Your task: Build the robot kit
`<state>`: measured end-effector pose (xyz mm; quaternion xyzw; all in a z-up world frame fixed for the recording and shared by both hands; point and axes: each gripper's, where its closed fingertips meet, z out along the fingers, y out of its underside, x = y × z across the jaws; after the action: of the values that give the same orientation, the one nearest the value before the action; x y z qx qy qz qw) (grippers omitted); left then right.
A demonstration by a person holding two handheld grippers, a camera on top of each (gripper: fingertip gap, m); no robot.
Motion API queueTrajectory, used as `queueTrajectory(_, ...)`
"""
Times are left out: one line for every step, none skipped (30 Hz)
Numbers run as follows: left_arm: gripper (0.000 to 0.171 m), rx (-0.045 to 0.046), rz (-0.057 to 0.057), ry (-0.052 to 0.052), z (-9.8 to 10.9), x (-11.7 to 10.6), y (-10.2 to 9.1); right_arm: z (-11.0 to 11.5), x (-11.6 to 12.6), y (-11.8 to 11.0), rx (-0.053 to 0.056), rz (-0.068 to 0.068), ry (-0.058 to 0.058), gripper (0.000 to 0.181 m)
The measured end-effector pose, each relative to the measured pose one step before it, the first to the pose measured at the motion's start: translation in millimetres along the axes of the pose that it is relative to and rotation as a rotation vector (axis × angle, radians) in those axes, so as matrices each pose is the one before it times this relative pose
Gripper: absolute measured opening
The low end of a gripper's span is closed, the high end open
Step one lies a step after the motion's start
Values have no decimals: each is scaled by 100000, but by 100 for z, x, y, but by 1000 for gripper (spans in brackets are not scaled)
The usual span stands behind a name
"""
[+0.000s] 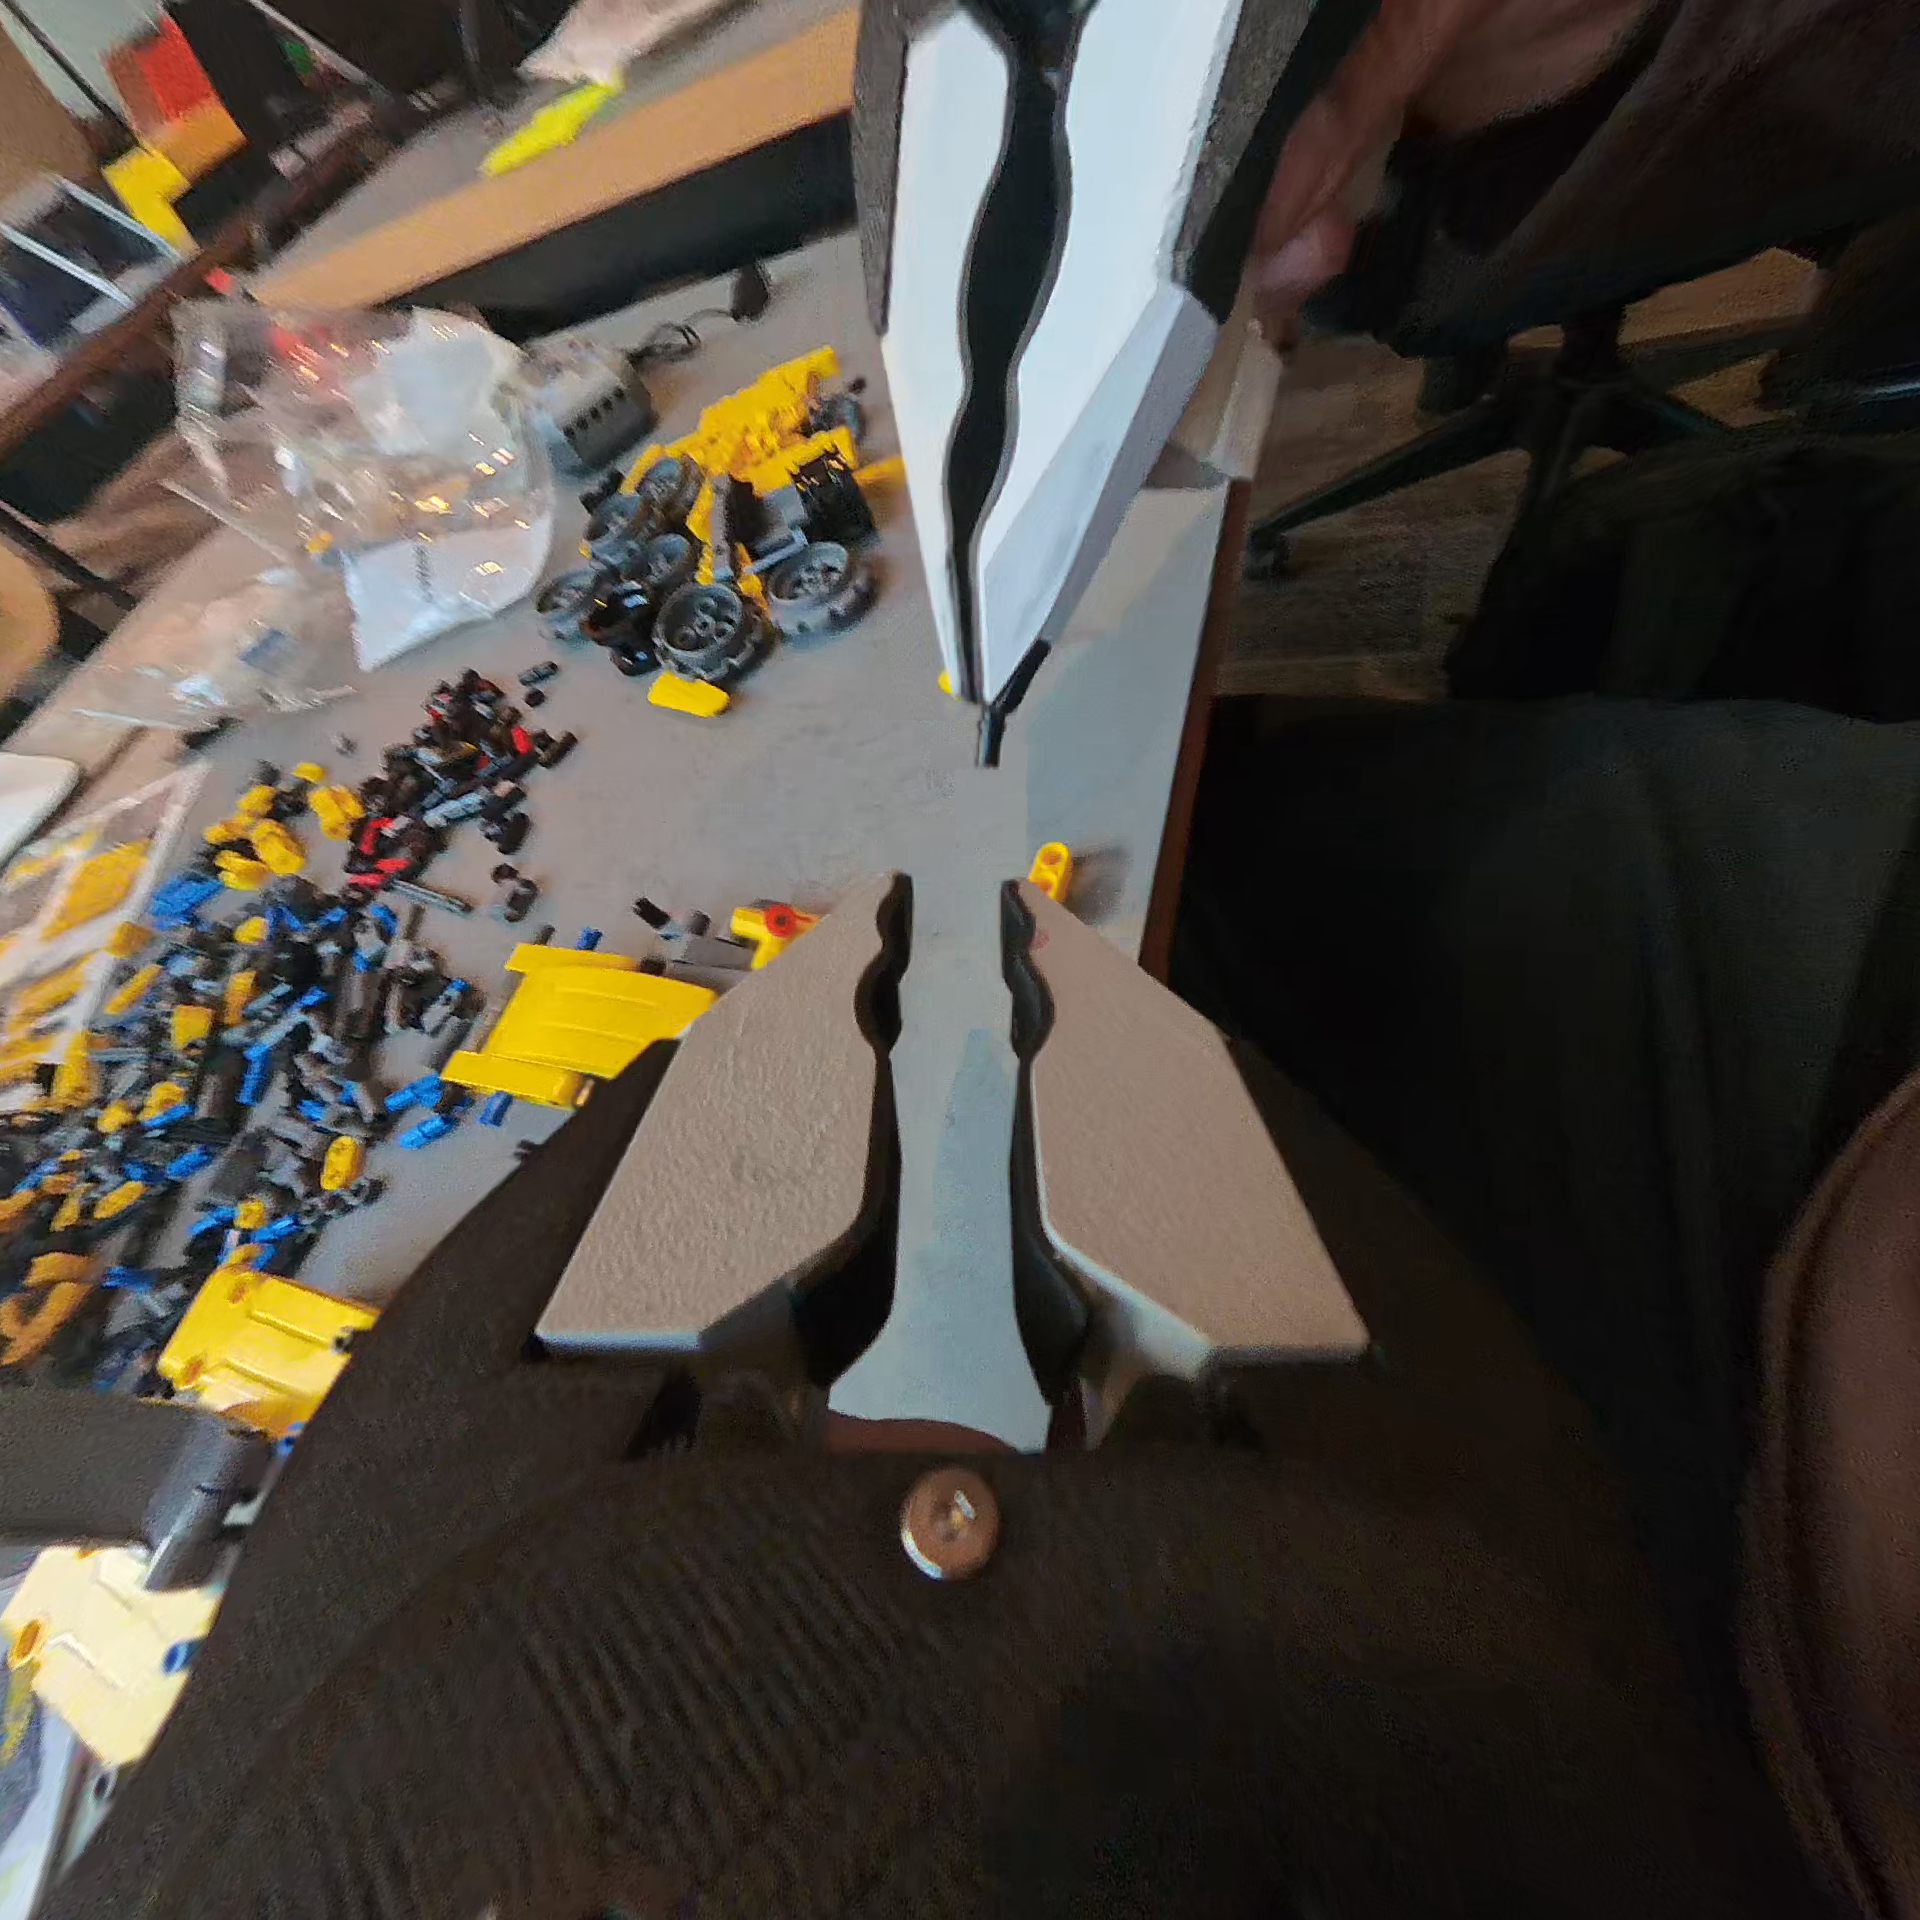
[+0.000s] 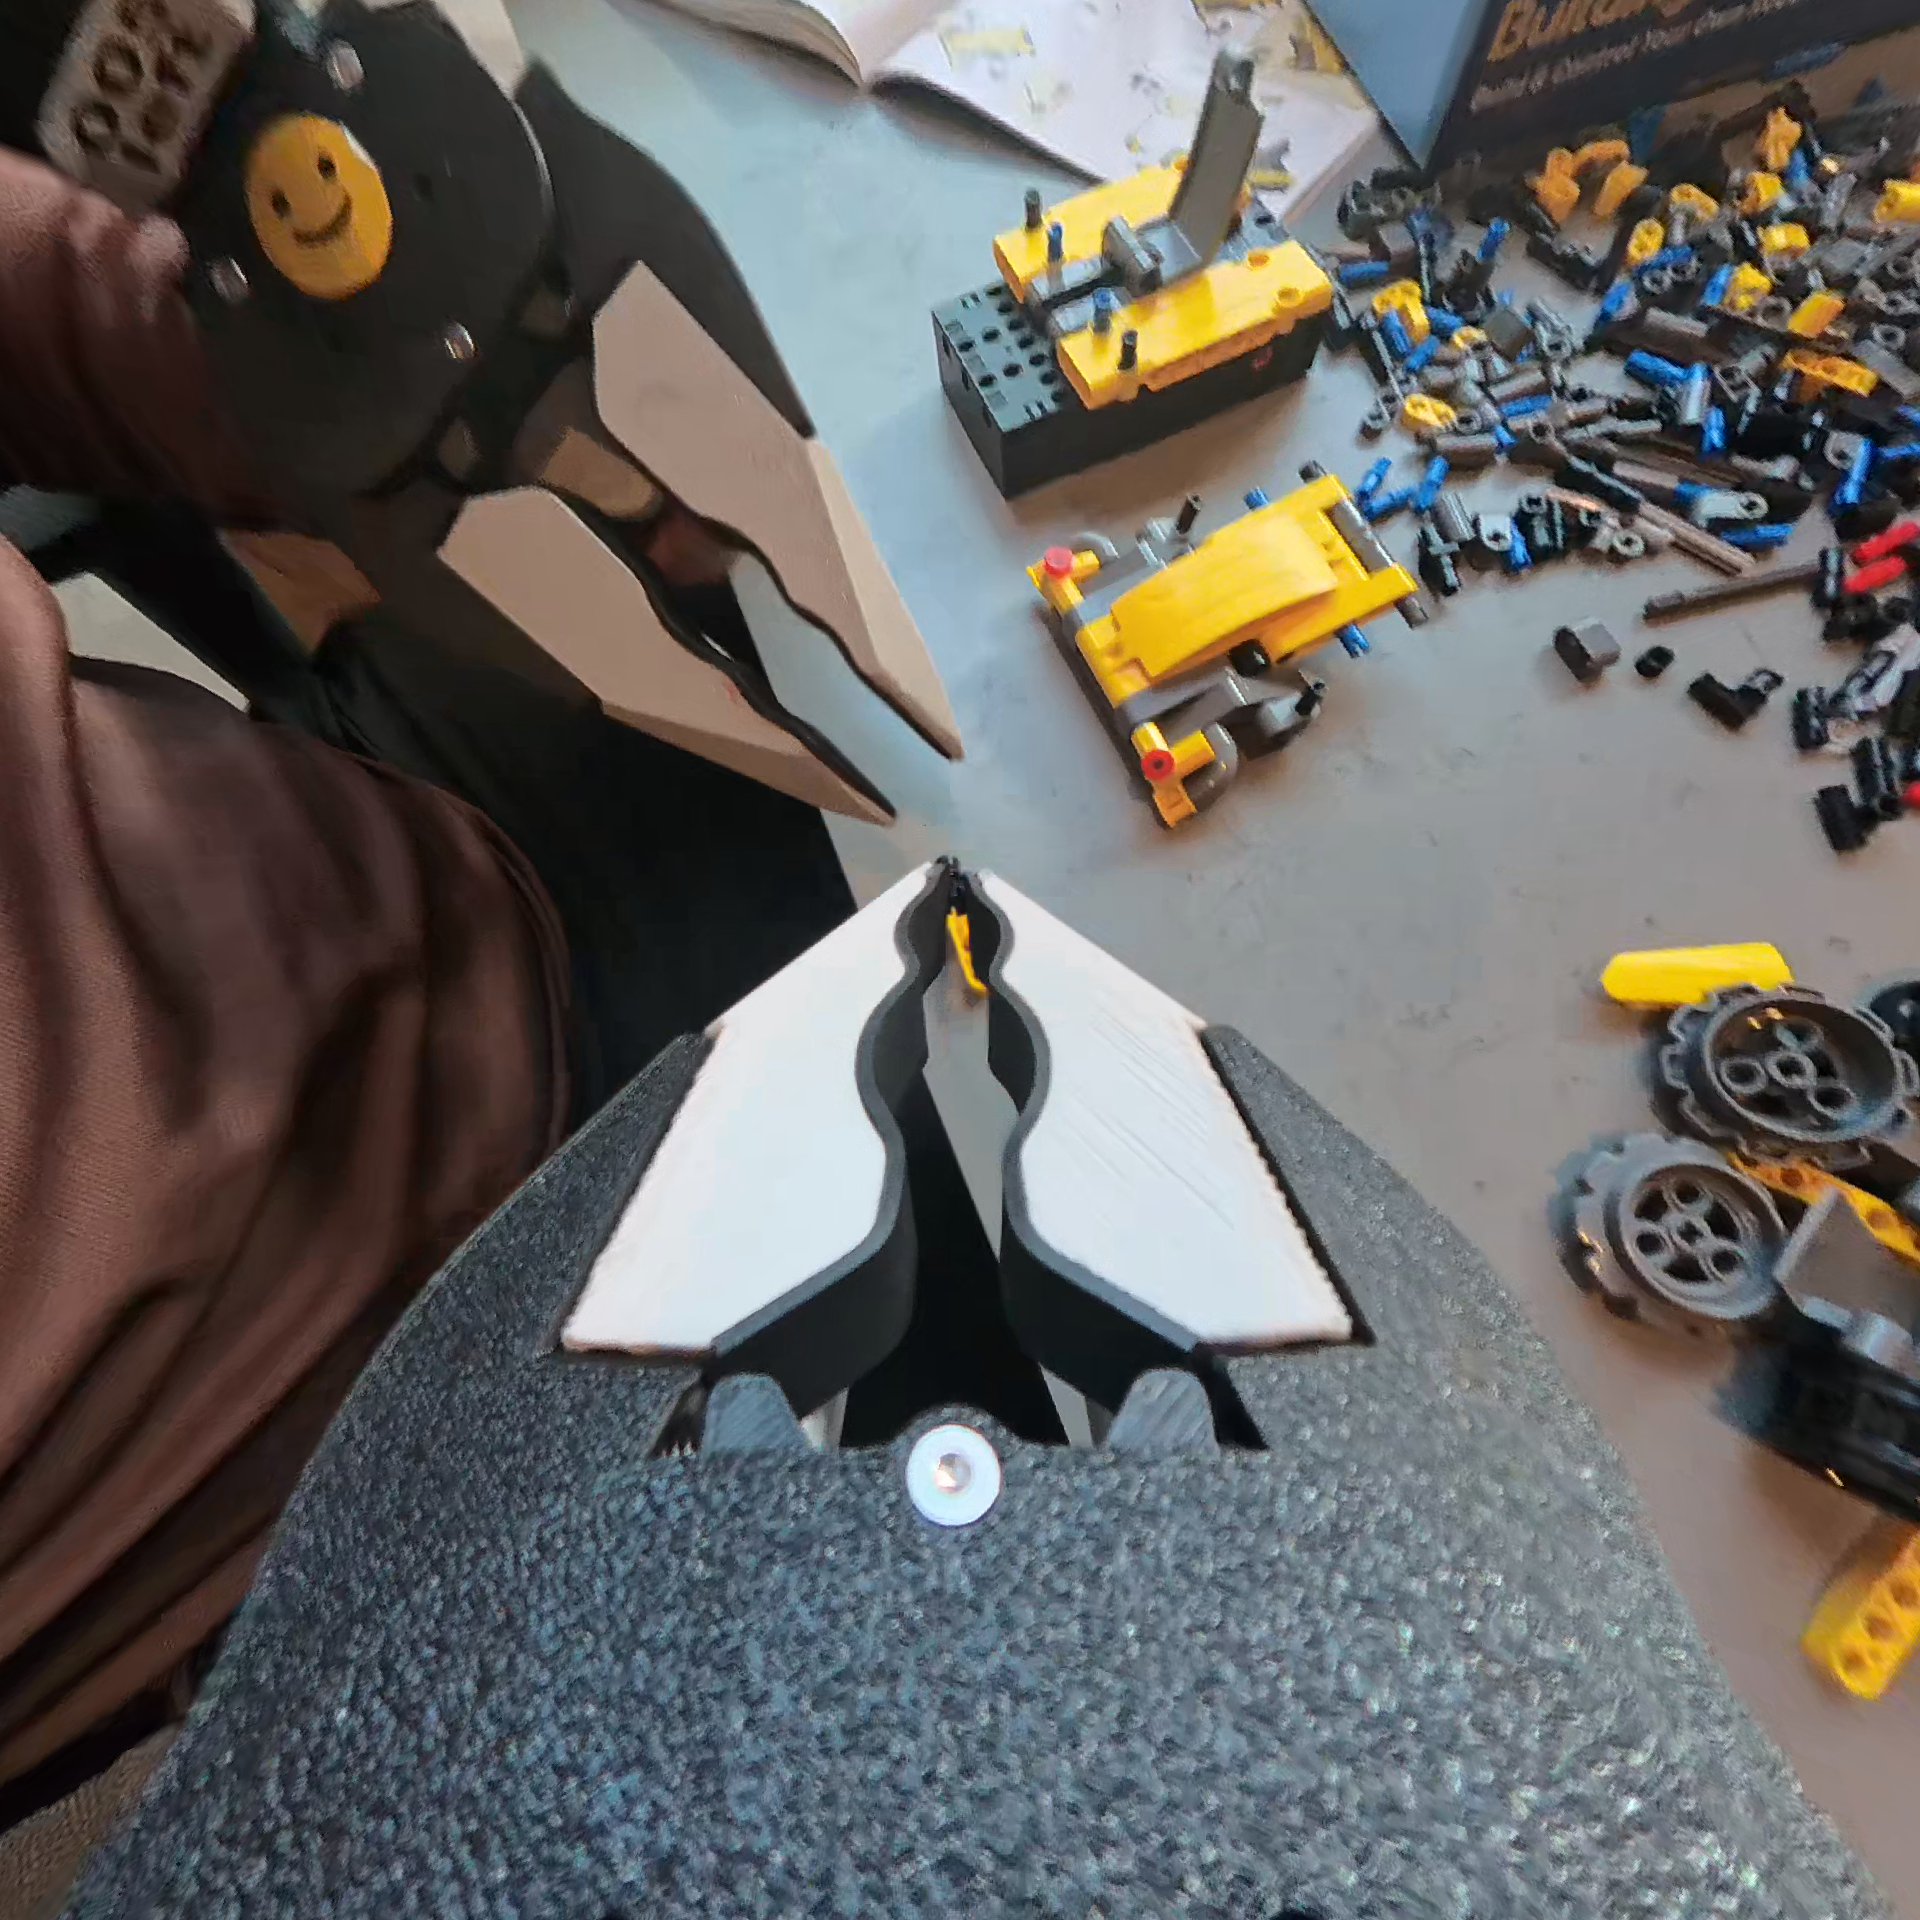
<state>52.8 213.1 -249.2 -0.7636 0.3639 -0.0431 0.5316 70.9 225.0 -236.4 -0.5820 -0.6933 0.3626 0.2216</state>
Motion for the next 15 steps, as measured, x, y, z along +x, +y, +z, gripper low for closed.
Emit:
queueTrajectory(17,-2758,-1579,3967,175,243,352,-191,301,492,-3165,-652,1629,0)
queueTrajectory(19,-2317,-1685,2670,215,81,268,-133,267,433,-3170,-866,1602,0)
queueTrajectory(20,-2113,-1555,3372,257,211,218,-54,179,388,-3191,-885,1186,0)
queueTrajectory(21,-2249,-1486,3423,291,211,195,35,50,314,-3121,-610,391,0)
queueTrajectory(23,-1775,-1657,1733,316,-25,115,118,-44,244,-2874,-419,-11,0)
queueTrajectory(24,-1849,-1609,2137,326,55,123,200,-58,221,-2704,-531,103,0)
queueTrajectory(26,-1565,-1605,2566,327,125,46,259,-69,222,-2840,-764,239,0)
queueTrajectory(25,-623,-1638,133,279,-212,-77,306,-54,224,-2834,-951,498,0)
queueTrajectory(22,-828,-467,1253,252,29,-34,306,-47,212,-2742,-904,456,0)
queueTrajectory(20,-1523,95,2231,263,228,97,303,-46,145,-2395,-782,253,0)
queueTrajectory(19,-2181,-203,1440,296,136,218,272,-67,64,-1814,-679,-49,0)
queueTrajectory(20,-3238,-199,1741,327,184,388,246,-50,27,-1470,-491,-130,0)
queueTrajectory(20,-2669,134,1753,286,195,306,201,-12,-12,-1174,-385,-35,0)
queueTrajectory(20,-70,27,426,121,34,-81,155,-2,-24,-975,-403,-109,0)
queueTrajectory(19,70,352,-717,54,-138,-70,79,8,-22,-742,-593,17,0)
